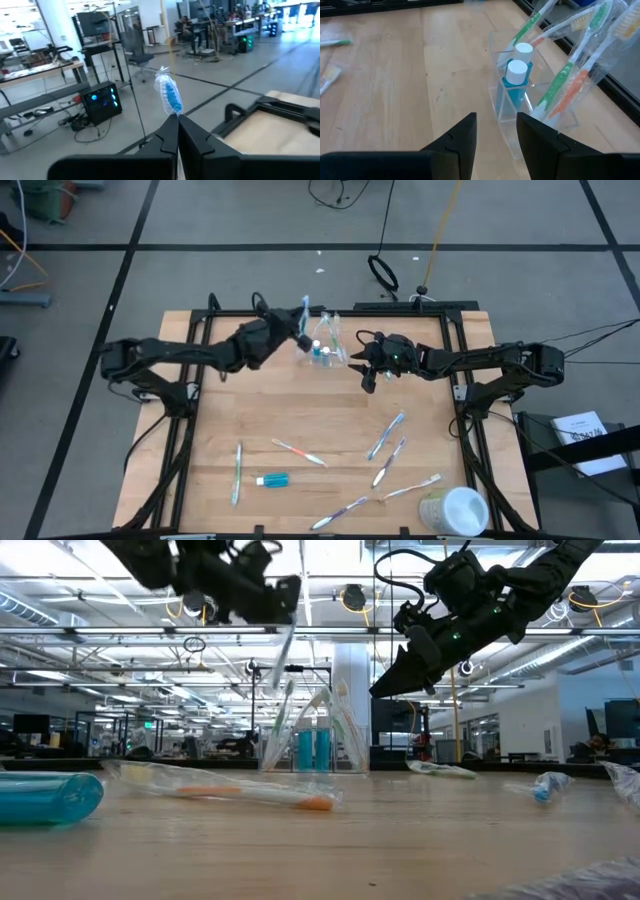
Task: Pick & Place toothbrushing station
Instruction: Put the blue toothbrush into the transparent organizer
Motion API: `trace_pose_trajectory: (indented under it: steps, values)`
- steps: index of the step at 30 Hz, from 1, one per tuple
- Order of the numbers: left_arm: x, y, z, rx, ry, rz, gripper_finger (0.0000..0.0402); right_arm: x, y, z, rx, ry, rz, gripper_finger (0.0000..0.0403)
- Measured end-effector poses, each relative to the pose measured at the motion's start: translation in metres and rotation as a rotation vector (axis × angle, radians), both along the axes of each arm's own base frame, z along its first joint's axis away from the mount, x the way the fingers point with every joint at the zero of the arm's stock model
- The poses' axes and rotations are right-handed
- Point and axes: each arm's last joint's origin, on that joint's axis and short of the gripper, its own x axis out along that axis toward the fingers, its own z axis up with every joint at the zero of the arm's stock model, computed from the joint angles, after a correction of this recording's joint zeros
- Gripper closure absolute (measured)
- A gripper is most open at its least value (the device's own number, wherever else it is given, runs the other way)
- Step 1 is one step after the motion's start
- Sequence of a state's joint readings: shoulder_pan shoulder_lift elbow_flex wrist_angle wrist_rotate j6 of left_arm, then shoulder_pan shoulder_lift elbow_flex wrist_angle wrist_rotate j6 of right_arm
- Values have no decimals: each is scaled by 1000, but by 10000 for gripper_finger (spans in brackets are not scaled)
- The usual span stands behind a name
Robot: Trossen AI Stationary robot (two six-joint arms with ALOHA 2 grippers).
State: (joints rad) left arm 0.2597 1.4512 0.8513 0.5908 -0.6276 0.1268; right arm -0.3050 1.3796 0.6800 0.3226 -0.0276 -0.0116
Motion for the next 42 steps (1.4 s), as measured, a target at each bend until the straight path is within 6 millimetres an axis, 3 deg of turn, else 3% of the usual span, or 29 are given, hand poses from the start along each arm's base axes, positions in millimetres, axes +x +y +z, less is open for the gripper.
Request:
trace_pose_trajectory:
  steps: [5, 9, 17, 23, 29, 35, 42]
  values:
    - [10, 23, -28, 7, -29, 68, 399, 0, 0, 0, 0, 1, 0, 273]
    - [22, 30, -52, 54, -40, 75, 399, 0, 0, 0, 1, 2, 0, 273]
    - [31, 13, -84, 106, 37, 156, 399, -1, 0, -1, 5, 16, 0, 273]
    - [30, -10, -102, 58, 126, 205, 398, -1, 0, -3, 10, 27, 0, 273]
    - [26, -26, -111, 62, 230, 367, 397, 3, 7, 3, 107, -62, -26, 273]
    - [30, -32, -113, 85, 290, 241, 396, 9, 18, 9, 120, -135, 83, 273]
    - [29, -34, -114, 63, 303, 216, 380, 14, 32, 16, 179, -208, 192, 273]
